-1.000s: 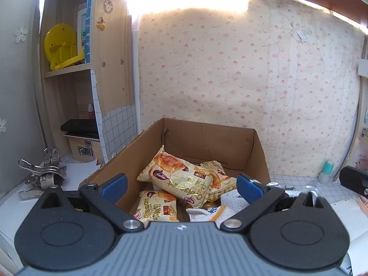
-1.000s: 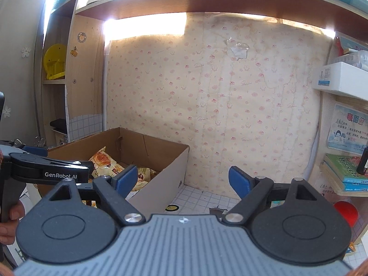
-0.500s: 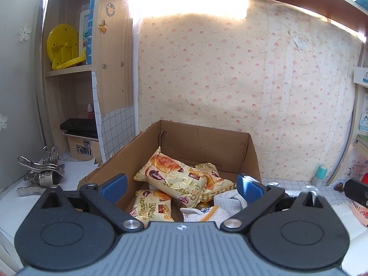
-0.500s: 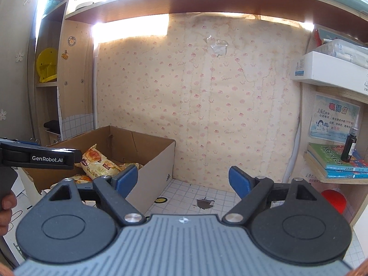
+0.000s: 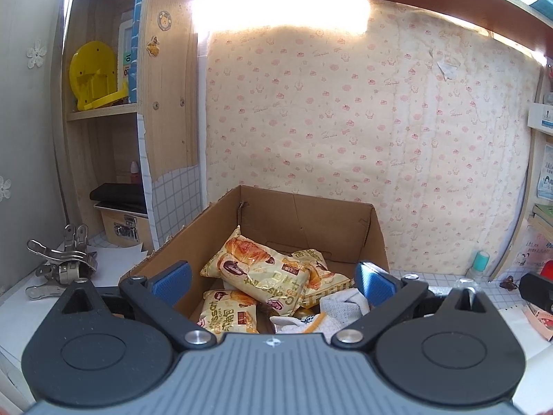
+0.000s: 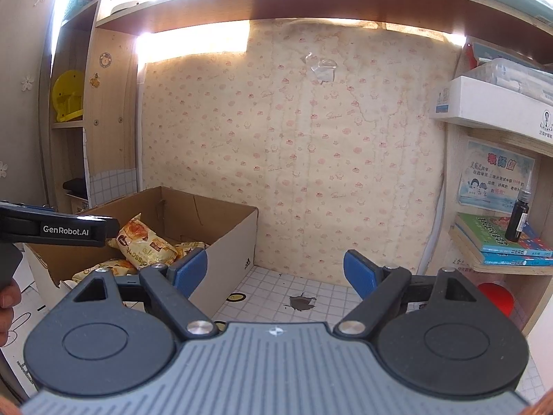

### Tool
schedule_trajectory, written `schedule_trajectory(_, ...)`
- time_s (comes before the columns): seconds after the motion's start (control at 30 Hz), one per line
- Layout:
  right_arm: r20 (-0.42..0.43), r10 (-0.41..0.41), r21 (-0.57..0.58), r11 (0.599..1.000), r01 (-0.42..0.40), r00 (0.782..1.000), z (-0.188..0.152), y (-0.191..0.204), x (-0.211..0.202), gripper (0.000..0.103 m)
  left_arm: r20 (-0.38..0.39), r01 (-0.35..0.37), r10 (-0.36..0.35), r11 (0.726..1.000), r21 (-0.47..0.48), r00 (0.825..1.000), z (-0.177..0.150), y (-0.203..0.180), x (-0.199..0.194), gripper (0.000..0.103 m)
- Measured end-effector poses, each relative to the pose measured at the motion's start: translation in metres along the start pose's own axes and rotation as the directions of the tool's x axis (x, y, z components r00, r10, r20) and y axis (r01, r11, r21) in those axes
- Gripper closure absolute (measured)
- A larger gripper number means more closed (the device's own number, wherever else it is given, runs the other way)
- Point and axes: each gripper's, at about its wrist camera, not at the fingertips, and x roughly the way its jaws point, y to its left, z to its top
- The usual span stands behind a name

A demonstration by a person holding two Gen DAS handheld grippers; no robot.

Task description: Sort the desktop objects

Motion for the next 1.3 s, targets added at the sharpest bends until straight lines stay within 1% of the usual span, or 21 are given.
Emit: schedule_trajectory(1.3,-0.016,-0.009,0.005,1.0,0.009,1.0,-0.0017,-0.0039,0.0001,0.019,-0.005,0.001,-0.001,1.0,0.01,1.0,-0.0005,-0.0028,0.0014,0.0)
